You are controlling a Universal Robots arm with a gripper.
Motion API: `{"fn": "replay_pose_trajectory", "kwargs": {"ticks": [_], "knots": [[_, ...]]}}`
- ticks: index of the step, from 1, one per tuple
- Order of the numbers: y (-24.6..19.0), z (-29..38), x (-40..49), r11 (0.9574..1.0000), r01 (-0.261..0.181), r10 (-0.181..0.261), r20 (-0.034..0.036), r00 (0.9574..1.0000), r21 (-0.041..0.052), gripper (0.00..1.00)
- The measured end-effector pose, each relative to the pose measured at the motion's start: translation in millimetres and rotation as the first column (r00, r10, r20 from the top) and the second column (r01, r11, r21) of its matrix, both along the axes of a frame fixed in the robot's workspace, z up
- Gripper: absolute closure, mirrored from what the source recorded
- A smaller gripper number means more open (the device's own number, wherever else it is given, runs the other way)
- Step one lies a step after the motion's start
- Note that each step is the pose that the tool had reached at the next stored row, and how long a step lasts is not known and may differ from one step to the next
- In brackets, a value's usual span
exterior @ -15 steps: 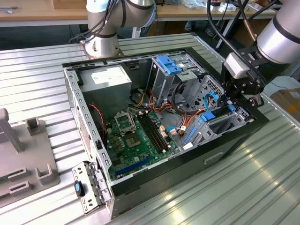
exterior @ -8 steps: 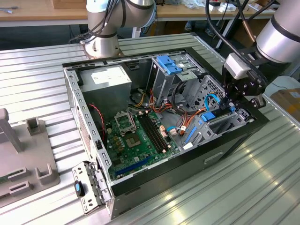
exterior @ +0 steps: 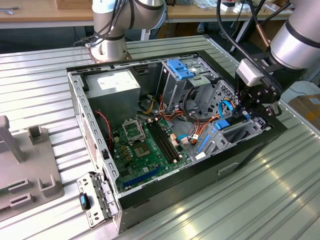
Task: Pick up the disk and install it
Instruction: 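Insert the second disk wire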
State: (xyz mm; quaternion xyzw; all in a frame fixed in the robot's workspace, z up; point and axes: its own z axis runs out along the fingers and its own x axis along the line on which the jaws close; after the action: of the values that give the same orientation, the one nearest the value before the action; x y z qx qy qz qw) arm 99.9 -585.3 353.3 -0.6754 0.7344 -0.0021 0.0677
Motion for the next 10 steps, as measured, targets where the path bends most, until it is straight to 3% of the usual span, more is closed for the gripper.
{"fn": "replay_pose_trajectory", "kwargs": {"ticks": [10], "knots": [[0.2,-2.4,3.3,1.0000,0.000,0.000,0.0000,1.0000,0.0003,0.84]]}}
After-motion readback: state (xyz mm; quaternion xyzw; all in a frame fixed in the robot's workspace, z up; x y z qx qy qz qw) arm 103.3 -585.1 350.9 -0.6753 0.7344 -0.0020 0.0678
